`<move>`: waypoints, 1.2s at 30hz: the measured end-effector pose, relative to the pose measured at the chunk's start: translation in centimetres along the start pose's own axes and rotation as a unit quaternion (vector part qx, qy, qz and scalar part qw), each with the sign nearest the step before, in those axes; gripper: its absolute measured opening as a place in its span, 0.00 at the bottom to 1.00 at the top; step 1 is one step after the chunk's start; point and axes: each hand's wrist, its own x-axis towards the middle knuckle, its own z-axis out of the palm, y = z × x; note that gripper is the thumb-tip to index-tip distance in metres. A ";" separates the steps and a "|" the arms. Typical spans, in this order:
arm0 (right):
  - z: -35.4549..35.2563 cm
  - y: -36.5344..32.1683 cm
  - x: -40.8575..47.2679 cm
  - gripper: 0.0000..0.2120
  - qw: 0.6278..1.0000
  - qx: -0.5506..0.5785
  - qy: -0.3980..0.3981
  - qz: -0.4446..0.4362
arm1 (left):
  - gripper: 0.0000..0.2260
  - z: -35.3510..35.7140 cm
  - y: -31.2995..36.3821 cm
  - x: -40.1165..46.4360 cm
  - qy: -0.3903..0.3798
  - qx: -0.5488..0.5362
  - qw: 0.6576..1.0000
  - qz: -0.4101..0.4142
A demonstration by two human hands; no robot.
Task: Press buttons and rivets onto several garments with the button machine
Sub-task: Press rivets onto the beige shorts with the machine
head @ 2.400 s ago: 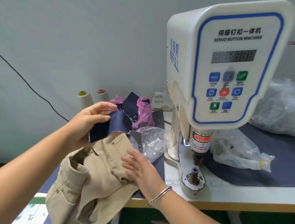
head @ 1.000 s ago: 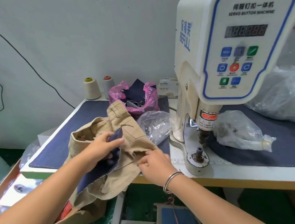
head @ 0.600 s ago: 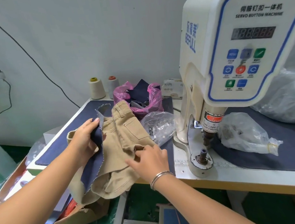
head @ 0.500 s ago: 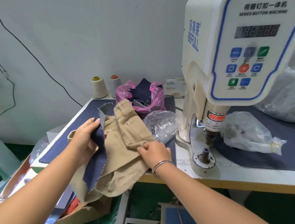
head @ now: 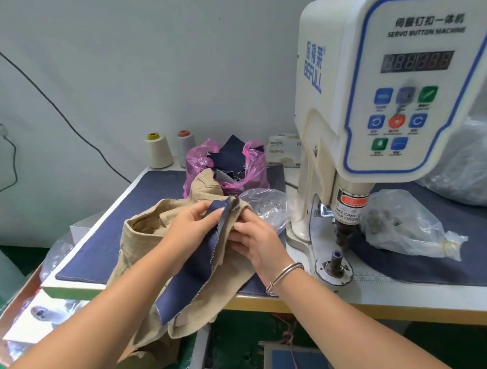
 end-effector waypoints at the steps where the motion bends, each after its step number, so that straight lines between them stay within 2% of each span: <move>1: 0.1 0.0 -0.1 0.12 1.000 0.001 0.001 -0.004 | 0.05 0.2 0.1 -0.1 -0.008 0.007 1.000 0.018; 4: 0.6 0.3 -0.1 0.06 0.999 0.008 0.040 0.001 | 0.10 0.4 -0.4 -0.5 0.003 0.042 0.997 0.066; 9: 1.2 1.3 0.2 0.10 0.999 -0.024 0.044 -0.001 | 0.05 0.5 -0.7 0.1 0.079 -0.019 0.997 0.015; 12: 1.4 1.5 0.4 0.09 0.997 -0.045 0.066 -0.015 | 0.06 0.8 -0.3 0.4 0.062 0.037 0.997 0.042; 16: 1.9 1.9 1.0 0.06 0.986 -0.054 0.152 -0.027 | 0.03 1.2 -0.9 0.4 0.052 0.091 0.993 0.056; 19: 2.4 2.0 1.4 0.07 0.976 -0.099 0.194 -0.028 | 0.04 1.2 -0.9 0.2 0.051 0.105 0.991 0.063; 22: 2.2 1.1 1.6 0.09 0.969 -0.135 0.184 -0.094 | 0.12 0.3 0.6 -0.2 0.079 0.146 0.979 0.114; 24: 2.4 -0.1 1.5 0.12 0.968 -0.156 0.141 -0.139 | 0.19 -0.9 3.0 -0.1 0.031 0.208 0.953 0.219; 26: 2.8 -0.8 1.5 0.12 0.968 -0.166 0.103 -0.159 | 0.22 -2.0 6.0 0.6 -0.102 0.280 0.911 0.286; 28: 3.3 -1.2 1.4 0.10 0.965 -0.187 0.093 -0.160 | 0.17 -2.7 8.7 1.4 -0.227 0.345 0.872 0.264; 29: 3.4 -1.3 1.4 0.09 0.964 -0.195 0.086 -0.159 | 0.15 -2.9 9.7 1.7 -0.263 0.378 0.855 0.237; 32: 3.5 -1.8 1.3 0.09 0.962 -0.209 0.053 -0.166 | 0.09 -3.6 11.7 2.8 -0.291 0.502 0.797 0.167; 36: 3.6 -2.8 1.3 0.09 0.965 -0.186 0.033 -0.181 | 0.06 -4.2 13.0 3.6 -0.264 0.618 0.720 0.174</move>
